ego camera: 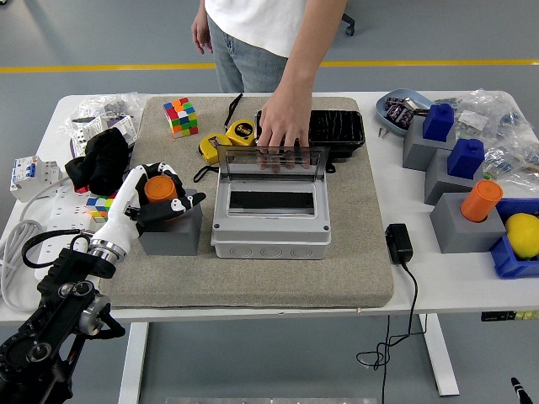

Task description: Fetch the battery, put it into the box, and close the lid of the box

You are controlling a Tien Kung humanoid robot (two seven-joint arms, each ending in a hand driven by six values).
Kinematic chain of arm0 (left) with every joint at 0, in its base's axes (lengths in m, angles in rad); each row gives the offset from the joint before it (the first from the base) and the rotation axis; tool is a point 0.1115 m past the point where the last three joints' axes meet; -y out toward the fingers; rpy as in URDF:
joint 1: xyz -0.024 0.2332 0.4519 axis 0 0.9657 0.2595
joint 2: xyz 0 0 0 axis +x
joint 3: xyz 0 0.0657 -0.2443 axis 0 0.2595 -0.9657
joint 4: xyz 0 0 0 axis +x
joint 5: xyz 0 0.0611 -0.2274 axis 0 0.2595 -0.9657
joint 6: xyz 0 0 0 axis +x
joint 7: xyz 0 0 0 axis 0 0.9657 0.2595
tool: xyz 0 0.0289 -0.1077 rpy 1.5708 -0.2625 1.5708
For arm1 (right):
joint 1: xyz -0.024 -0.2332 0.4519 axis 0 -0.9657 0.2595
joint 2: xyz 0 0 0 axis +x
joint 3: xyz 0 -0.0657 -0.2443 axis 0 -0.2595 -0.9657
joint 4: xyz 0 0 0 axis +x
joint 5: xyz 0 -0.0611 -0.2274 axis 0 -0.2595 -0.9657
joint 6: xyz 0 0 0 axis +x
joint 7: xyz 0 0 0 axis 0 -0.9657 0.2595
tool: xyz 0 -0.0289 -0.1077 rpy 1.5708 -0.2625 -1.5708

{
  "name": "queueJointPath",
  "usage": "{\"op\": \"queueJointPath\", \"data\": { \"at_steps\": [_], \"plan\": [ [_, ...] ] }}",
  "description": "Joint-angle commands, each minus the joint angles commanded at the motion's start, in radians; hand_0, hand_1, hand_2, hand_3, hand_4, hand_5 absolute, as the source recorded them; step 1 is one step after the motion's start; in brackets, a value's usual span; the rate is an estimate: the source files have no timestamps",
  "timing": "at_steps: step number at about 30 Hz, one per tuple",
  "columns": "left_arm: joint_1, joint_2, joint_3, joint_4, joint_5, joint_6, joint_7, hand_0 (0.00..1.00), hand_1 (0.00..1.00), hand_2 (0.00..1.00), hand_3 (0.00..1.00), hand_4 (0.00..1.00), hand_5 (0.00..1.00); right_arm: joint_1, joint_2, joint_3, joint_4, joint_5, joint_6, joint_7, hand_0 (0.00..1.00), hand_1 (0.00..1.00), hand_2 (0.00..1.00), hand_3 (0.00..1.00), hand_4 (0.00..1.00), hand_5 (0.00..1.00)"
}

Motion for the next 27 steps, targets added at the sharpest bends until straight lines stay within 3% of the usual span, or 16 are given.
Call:
{"op": "queueJointPath", "data": {
  "at_steps": [1, 6, 7, 23, 27],
  "plan": [
    [0.000, 0.000, 0.000, 0.002, -0.004, 0.001, -0.001, 0.058, 0.099, 0.138, 0.124, 0.998, 0.002, 0.000, 0.000, -0.001, 0.000, 0.000, 0.000, 0.000, 0.837, 0.813, 0.777, 0.815, 0.998, 0.998],
    [-0.003, 0.000, 0.002, 0.009, -0.036, 0.020, -0.014, 0.058, 0.099, 0.138, 0.124, 0.998, 0.002, 0.000, -0.001, 0.003, 0.000, -0.003, 0.000, -0.001, 0.837, 0.813, 0.777, 0.815, 0.998, 0.998],
    [-0.003, 0.000, 0.003, 0.010, -0.043, 0.026, -0.017, 0.031, 0.050, 0.100, 0.076, 0.998, 0.002, 0.001, -0.001, 0.003, 0.000, -0.003, 0.000, -0.001, 0.840, 0.813, 0.777, 0.815, 0.998, 0.998],
    [-0.014, 0.002, 0.010, 0.010, -0.110, 0.068, -0.038, 0.020, 0.010, 0.057, 0.043, 0.998, 0.009, 0.003, -0.001, 0.002, 0.000, 0.000, 0.000, -0.001, 0.841, 0.814, 0.777, 0.815, 0.998, 0.998],
    [-0.023, 0.001, 0.020, 0.016, -0.192, 0.042, -0.047, 0.020, 0.006, 0.052, 0.037, 0.998, 0.015, 0.004, -0.002, 0.000, 0.000, 0.003, 0.000, 0.000, 0.840, 0.813, 0.777, 0.816, 0.998, 0.998]
  ]
}}
